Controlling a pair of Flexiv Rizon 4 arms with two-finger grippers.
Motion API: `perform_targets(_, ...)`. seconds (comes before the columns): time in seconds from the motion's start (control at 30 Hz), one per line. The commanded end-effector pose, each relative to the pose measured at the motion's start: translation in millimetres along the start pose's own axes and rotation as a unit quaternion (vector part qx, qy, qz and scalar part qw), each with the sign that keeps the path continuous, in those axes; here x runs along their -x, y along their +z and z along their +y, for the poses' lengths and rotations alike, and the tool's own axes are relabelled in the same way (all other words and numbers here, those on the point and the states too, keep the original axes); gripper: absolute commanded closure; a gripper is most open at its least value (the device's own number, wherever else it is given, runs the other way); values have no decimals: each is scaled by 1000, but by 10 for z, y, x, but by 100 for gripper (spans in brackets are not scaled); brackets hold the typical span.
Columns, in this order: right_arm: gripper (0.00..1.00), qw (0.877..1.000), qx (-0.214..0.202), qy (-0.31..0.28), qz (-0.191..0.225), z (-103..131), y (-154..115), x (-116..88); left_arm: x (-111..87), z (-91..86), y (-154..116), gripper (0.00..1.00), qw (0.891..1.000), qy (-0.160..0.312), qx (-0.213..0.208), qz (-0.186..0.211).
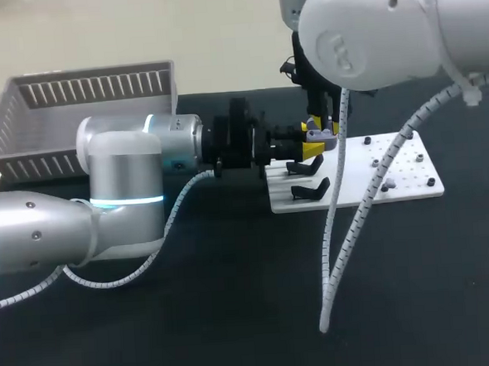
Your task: Pick up each earbud case from the left stands, insert the matching earbuds, close the lid, and place the case in the box.
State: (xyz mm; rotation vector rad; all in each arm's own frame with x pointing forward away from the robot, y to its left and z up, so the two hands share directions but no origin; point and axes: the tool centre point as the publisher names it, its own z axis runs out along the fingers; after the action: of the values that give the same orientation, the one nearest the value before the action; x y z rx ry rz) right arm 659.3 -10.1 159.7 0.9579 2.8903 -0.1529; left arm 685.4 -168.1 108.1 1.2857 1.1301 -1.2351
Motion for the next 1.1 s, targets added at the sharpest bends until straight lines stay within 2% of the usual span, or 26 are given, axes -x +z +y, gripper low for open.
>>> perform_targets(0.03,100,1000,-8,1,4,56,27,45,-9,-7,1,100,1000,1,2,-1)
perform_targets(1.1,100,1000,-22,-2,17,119,175,191,-9,-7,1,100,1000,1,2,-1)
